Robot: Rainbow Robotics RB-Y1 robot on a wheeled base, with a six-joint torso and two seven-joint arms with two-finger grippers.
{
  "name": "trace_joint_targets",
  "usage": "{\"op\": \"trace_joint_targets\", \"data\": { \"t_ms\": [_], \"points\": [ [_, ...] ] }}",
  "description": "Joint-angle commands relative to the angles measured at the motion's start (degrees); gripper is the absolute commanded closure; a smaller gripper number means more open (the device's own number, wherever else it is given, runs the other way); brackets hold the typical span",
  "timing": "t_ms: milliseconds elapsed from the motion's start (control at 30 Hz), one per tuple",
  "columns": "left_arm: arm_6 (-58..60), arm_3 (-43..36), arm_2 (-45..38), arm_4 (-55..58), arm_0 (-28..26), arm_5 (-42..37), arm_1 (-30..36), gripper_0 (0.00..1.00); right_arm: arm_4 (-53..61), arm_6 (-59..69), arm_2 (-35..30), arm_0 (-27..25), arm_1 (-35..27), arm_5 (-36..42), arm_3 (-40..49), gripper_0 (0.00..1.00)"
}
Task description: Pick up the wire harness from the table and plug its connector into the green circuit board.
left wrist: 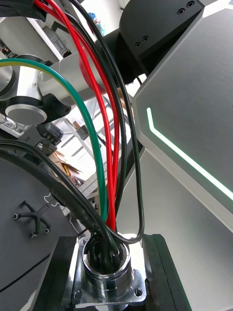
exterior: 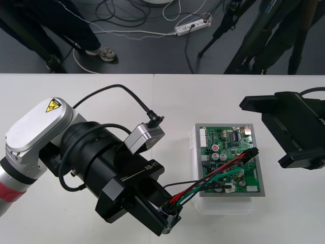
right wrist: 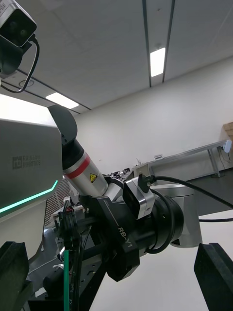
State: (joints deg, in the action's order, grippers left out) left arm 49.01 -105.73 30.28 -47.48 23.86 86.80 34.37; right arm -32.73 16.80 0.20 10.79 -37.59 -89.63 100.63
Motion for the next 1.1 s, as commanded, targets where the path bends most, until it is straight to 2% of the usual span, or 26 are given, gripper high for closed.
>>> {"op": "trace_joint_targets", "data": {
  "t_ms": [33,733,933,1100],
  "points": [
    [3.28,-0.45,1.01,1.07,1.89,-1.90,-1.06,1.00,1.09,1.83,1.47,-0.77,0.50,-0.37,2.64,0.00],
    [3.46,-0.45,1.10,1.24,1.89,-2.07,-1.32,1.00,1.09,4.99,4.29,-3.93,7.97,-0.37,3.96,0.00],
    [3.54,-0.45,1.01,1.33,1.98,-2.25,-1.41,1.00,2.94,5.08,7.89,-4.02,8.23,-0.37,4.49,0.00],
    [3.54,-0.53,1.01,1.42,1.98,-2.69,-1.50,1.00,3.82,5.26,8.33,-4.28,7.88,-0.37,4.93,0.00]
  ]
}}
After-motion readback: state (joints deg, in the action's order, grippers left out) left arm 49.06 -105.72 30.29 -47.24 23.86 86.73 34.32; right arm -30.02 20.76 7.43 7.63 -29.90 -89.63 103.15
